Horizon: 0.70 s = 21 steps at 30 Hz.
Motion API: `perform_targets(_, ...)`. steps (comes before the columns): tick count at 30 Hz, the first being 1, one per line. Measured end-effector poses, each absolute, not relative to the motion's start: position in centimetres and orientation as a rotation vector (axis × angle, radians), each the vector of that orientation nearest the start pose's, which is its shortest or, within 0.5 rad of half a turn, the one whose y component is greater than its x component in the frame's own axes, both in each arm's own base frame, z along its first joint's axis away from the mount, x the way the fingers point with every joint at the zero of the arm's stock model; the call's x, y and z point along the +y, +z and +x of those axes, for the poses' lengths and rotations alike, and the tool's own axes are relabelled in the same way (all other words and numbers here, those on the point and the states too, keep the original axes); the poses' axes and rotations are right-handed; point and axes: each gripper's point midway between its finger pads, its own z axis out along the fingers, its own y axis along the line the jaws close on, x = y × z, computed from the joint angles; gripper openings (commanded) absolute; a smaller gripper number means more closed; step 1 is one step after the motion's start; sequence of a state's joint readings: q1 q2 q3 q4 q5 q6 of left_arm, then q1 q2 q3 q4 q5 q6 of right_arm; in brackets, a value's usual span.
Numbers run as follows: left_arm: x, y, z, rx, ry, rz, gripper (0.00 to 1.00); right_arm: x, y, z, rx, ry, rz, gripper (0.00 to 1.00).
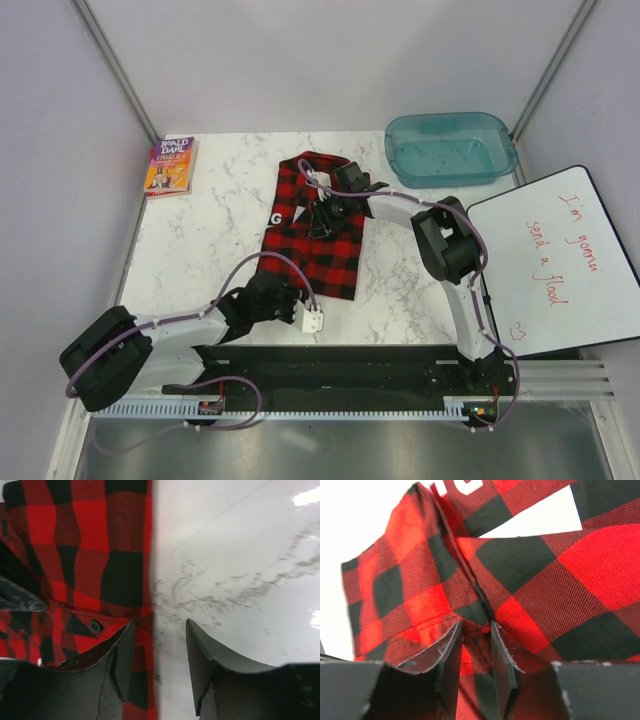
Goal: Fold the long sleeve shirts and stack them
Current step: Fold the shirt
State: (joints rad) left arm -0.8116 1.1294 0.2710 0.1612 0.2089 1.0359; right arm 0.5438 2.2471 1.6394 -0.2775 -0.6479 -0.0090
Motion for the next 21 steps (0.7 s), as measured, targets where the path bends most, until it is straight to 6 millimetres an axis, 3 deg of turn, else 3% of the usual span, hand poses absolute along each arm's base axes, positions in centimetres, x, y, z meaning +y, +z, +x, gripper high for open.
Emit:
perform_targets(4, -22.1, 2.7, 21.9, 1.25, -0.034, 1.837, 0.37, 36.2, 3.0, 39.7, 2.268, 1.025, -0.988, 0.31)
perform_targets(5, -22.1, 2.6, 22.1, 1.251, -0.018, 1.837, 0.26, 36.2, 2.9, 39.7, 2.263, 1.021, -0.996, 0.3)
perform_targets(8, -21.7, 2.3, 22.3, 1.259, 0.015, 1.85, 0.06, 36.2, 2.9, 39.8, 2.25, 1.014, -1.015, 0.29)
perform_targets(12, -21.6, 2.7, 21.8, 1.263, 0.018, 1.884, 0.02, 36.4, 2.8, 39.6, 2.234, 1.009, -1.04, 0.28)
perform_targets(21, -22.8, 7.4, 19.3, 1.271, -0.11, 1.899, 0.02, 37.0, 2.8, 36.8, 2.219, 1.037, -1.11, 0.27)
